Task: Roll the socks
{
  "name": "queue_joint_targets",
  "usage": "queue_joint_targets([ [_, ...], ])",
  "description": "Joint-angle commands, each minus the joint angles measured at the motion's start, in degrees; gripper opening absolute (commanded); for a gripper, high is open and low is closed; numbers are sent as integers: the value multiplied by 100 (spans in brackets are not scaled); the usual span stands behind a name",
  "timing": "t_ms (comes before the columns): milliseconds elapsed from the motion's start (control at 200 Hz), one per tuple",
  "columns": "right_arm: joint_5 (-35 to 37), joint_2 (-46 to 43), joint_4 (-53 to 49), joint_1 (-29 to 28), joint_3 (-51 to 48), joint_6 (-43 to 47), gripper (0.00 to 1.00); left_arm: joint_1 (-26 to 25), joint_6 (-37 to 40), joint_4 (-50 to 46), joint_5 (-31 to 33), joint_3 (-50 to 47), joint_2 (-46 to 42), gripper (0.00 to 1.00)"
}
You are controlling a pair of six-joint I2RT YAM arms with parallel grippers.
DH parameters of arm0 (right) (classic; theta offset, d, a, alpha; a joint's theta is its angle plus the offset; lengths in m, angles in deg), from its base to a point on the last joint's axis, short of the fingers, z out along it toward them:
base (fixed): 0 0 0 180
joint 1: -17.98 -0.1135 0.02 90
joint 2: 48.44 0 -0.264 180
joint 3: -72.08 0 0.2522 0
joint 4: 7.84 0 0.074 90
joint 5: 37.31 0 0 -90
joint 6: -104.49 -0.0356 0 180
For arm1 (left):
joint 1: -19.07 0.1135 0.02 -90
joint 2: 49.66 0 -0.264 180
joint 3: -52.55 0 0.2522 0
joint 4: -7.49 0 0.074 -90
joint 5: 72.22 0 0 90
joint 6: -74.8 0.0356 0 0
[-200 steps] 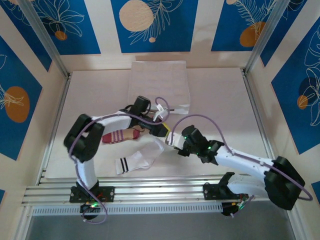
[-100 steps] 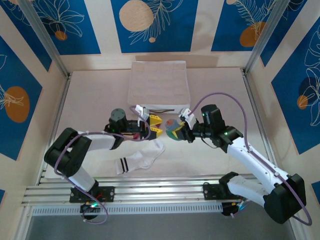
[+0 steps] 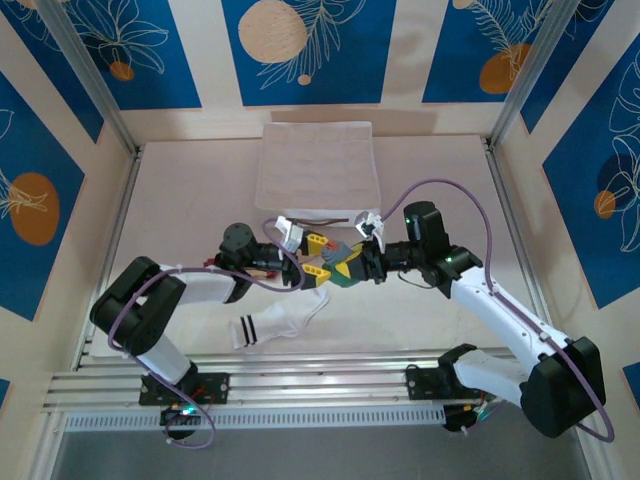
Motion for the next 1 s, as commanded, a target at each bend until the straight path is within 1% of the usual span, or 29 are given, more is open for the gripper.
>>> queue_joint_targets([
  [0,-827,-3,116,23,207,-146,0,-62,-198,362,-437,241,23,65],
  [185,-1178,143,-59,34,271,-70,0,-68,-796,930,-772,525,191,47],
  [225,-1234,161,-26,42,266,-92,0,-77,-863,943,-830,571,207,42],
  [270,-1296,177,24,51,262,-119,0,-81,-898,937,-879,593,208,40],
  [335,-1343,196,87,67,262,-144,0,-78,-901,942,-898,585,192,41],
  [485,-764,39,181,218,196,-163,0,-91,-857,944,-864,460,85,61],
  [605,-682,-82,244,311,144,-139,0,-92,-921,907,-905,451,45,67],
  [645,-731,-77,233,304,163,-141,0,-110,-942,903,-943,474,50,72],
  [755,-872,-20,228,265,200,-169,0,-138,-936,831,-953,568,83,72],
  [995,-1088,29,155,102,270,-177,0,-189,-995,795,-982,805,230,64],
])
